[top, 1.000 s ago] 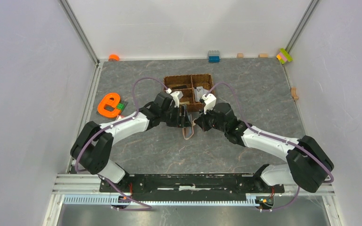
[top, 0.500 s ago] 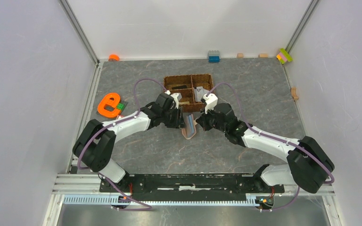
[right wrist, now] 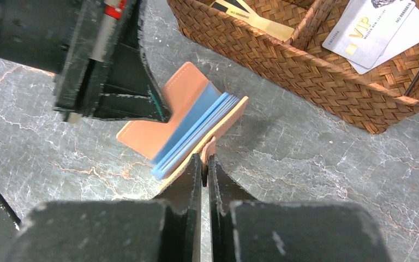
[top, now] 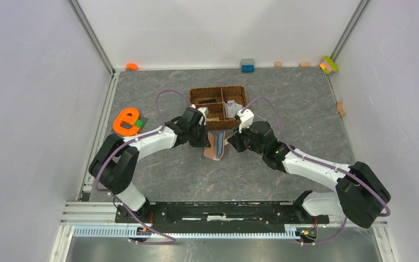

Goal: Take the credit cards out of the card holder
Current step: Open the card holder at the center of the board.

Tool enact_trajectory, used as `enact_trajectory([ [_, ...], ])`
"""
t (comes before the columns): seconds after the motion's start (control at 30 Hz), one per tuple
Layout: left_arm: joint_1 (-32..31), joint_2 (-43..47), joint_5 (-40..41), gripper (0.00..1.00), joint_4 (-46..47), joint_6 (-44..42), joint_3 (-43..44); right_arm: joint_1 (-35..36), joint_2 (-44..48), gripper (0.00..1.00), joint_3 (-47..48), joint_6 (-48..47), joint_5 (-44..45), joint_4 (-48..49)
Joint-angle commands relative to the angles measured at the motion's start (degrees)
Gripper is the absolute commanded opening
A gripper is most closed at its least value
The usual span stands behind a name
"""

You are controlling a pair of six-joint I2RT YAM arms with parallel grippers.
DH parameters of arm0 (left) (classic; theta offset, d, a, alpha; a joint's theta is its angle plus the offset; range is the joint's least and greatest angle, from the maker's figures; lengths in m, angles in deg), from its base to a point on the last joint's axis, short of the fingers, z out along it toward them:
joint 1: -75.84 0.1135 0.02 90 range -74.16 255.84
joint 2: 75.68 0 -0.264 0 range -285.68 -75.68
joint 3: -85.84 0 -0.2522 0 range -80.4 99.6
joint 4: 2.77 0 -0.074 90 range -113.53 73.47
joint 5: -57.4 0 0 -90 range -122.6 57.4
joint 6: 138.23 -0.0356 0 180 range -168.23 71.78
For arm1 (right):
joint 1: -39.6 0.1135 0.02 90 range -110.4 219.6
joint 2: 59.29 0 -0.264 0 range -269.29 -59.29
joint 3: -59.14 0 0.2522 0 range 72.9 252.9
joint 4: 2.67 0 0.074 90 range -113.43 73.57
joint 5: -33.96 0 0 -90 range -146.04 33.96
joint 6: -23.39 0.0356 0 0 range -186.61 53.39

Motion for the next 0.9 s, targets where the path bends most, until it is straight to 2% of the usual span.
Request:
enact_trajectory([
  [0.0,1.0,-3.3,3.4,0.02,-1.4,0.3,2.8,0.1,0.9,0.07,0.0,0.3,-1.7,4.0],
  [0.1,1.2,-4.7,3.5,0.02,-1.9,0.4,3.4,0.1,-1.2,0.10,1.4,0.6,-0.3,1.9],
  [0.2,1.2,-4.2,2.2,0.02,-1.1,0.6,3.1,0.1,-3.2,0.23,3.4,1.0,4.4,-2.3],
  [0.3,1.2,-1.9,-0.1,0.02,1.6,1.0,1.3,0.1,-4.4,0.28,4.6,1.3,6.7,-4.6],
  [0.47,1.2,1.8,-0.6,0.02,2.8,0.6,-0.3,0.1,-4.8,0.53,4.6,1.8,6.6,-4.6],
  [0.6,1.2,1.4,-2.2,0.02,3.4,0.7,-0.3,0.1,-3.9,0.74,3.2,2.0,3.4,-1.8],
  [0.67,1.2,1.0,-2.9,0.02,3.3,0.7,0.0,0.1,-3.1,0.81,2.1,2.2,3.1,-0.5],
  [0.73,1.2,0.8,-3.7,0.02,3.6,0.8,0.0,0.1,-3.0,0.85,1.6,2.3,3.1,0.3],
  [0.87,1.2,0.5,-3.8,0.03,3.6,0.8,0.0,0.1,-5.4,0.83,2.4,2.9,3.1,-0.4],
])
